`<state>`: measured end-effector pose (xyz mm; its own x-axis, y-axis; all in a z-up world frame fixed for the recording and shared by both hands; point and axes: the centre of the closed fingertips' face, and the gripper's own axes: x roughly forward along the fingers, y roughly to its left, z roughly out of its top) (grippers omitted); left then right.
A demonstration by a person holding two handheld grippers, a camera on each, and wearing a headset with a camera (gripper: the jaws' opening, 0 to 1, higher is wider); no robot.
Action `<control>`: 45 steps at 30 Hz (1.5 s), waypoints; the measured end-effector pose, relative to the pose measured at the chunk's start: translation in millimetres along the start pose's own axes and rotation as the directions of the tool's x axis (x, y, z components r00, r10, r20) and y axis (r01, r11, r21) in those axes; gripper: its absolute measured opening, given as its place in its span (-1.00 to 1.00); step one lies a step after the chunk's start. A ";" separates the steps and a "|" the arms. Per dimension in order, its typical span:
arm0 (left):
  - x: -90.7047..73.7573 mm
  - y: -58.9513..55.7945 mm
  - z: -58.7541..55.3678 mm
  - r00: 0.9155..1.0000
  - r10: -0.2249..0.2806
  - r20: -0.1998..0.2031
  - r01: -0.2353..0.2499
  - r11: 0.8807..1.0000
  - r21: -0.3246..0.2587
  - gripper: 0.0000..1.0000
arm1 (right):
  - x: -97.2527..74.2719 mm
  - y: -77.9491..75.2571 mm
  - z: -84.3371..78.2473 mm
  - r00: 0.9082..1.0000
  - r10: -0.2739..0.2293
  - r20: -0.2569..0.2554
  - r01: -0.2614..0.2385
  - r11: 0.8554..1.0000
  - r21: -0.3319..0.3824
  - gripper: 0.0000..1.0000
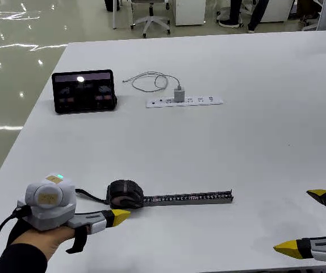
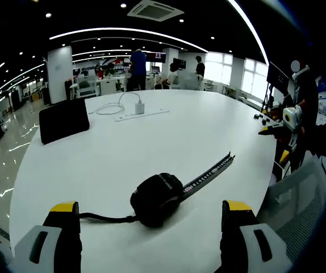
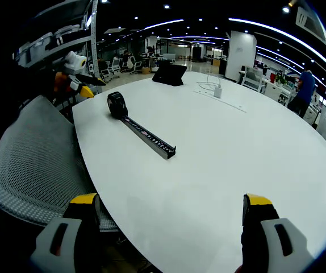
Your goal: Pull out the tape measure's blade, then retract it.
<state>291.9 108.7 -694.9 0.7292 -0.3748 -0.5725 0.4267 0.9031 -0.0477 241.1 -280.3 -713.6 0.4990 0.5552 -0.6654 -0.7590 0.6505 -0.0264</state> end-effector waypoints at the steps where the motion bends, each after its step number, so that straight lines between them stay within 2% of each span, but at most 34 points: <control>1: 5.1 1.1 1.3 1.000 0.022 0.008 -0.022 1.000 -0.002 1.00 | 1.1 -0.9 1.8 1.000 0.001 0.000 -0.001 1.000 -0.004 1.00; 4: 13.8 -0.2 0.5 0.998 0.062 0.014 -0.062 0.998 -0.022 1.00 | 4.4 -1.4 6.6 1.000 0.011 0.001 -0.011 1.000 -0.015 1.00; 10: 24.1 -6.4 -5.9 0.993 0.111 0.037 -0.109 0.992 -0.060 1.00 | 11.9 0.0 14.3 0.999 0.032 -0.009 -0.032 0.999 -0.042 1.00; 12: 26.1 -8.2 -9.1 0.990 0.130 0.049 -0.125 0.988 -0.094 1.00 | 15.0 -1.1 16.3 0.999 0.040 -0.015 -0.041 0.998 -0.054 1.00; 14: 29.6 -12.0 -13.4 0.991 0.126 0.035 -0.121 0.984 -0.134 1.00 | 17.5 -1.3 19.4 0.999 0.047 -0.016 -0.048 0.997 -0.063 1.00; 15: 30.4 -12.8 -12.2 0.991 0.125 0.040 -0.119 0.983 -0.139 1.00 | 18.4 -1.6 20.1 0.999 0.048 -0.017 -0.049 0.997 -0.065 1.00; 17: 33.2 -12.9 -11.1 0.990 0.135 0.046 -0.128 0.983 -0.134 1.00 | 20.0 -2.1 22.1 0.998 0.052 -0.019 -0.054 0.996 -0.069 1.00; 21: 41.9 -10.0 -10.8 0.987 0.150 0.059 -0.145 0.986 -0.087 1.00 | 24.3 -3.4 24.3 0.998 0.060 -0.027 -0.063 0.995 -0.081 1.00; 26: 50.2 -8.0 -15.8 0.986 0.160 0.050 -0.152 0.980 -0.126 1.00 | 31.2 -8.9 27.0 0.997 0.063 -0.034 -0.066 0.991 -0.113 1.00; 29: 53.0 -5.1 -16.9 0.982 0.180 0.055 -0.173 0.978 -0.120 1.00 | 38.0 -9.8 28.8 0.996 0.072 -0.044 -0.077 0.989 -0.127 1.00; 33: 55.5 -1.5 -18.2 0.977 0.202 0.062 -0.192 0.972 -0.139 1.00 | 47.9 -14.6 32.3 0.994 0.092 -0.053 -0.099 0.984 -0.147 1.00; 35: 55.9 1.9 -15.8 0.969 0.231 0.085 -0.220 0.967 -0.125 1.00 | 52.5 -13.3 33.6 0.992 0.104 -0.067 -0.113 0.981 -0.157 1.00; 38: 56.8 -1.6 -12.6 0.969 0.228 0.100 -0.212 0.966 -0.147 1.00 | 57.5 -17.2 35.9 0.990 0.116 -0.082 -0.129 0.976 -0.176 1.00; 45: 60.2 -10.7 -17.7 0.973 0.215 0.084 -0.196 0.962 -0.192 1.00 | 71.0 -16.9 44.6 0.984 0.143 -0.109 -0.164 0.963 -0.215 1.00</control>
<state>321.7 80.2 -743.3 0.8463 -0.1883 -0.4983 0.1648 0.9821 -0.0913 307.9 -228.8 -727.1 0.3364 0.5829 -0.7396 -0.9026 0.4237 -0.0766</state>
